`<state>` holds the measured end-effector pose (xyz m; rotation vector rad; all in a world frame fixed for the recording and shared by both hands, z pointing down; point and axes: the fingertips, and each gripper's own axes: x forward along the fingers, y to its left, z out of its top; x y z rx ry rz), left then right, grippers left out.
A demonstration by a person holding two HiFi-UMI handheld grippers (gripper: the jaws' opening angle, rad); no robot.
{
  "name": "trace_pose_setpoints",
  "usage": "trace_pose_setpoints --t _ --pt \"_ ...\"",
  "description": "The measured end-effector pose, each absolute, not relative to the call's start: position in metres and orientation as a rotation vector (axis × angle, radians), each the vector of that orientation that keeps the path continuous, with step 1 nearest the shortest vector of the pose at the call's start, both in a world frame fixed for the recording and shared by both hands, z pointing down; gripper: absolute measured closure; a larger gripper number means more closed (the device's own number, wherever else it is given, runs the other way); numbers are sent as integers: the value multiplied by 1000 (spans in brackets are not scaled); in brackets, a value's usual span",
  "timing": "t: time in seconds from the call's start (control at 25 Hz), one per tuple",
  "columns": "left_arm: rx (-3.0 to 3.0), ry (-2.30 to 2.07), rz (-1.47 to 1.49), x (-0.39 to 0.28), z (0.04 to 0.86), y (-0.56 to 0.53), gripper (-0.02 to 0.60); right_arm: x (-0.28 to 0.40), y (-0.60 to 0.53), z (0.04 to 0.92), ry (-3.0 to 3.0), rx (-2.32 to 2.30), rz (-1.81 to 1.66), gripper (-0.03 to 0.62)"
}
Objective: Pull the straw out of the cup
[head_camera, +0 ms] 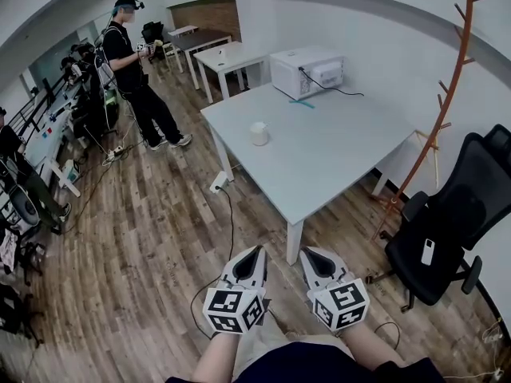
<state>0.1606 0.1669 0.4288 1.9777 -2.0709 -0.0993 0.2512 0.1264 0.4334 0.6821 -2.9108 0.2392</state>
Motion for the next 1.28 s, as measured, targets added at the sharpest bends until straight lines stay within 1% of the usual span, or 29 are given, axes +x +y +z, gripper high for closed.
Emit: trace_pose_setpoints --t 0.28,0.56,0.88,1.28 --pt "1962 -2075 -83 164 432 166 564 249 123 436 -2920 682 271 565" --pt "1950 -2075 -87 148 433 148 563 232 107 442 -2898 667 277 565" --pt "1929 -2080 -110 112 439 120 563 202 73 448 -2884 676 290 565" --pt "1920 -2063 -108 54 441 78 563 136 31 442 -2895 649 286 565"
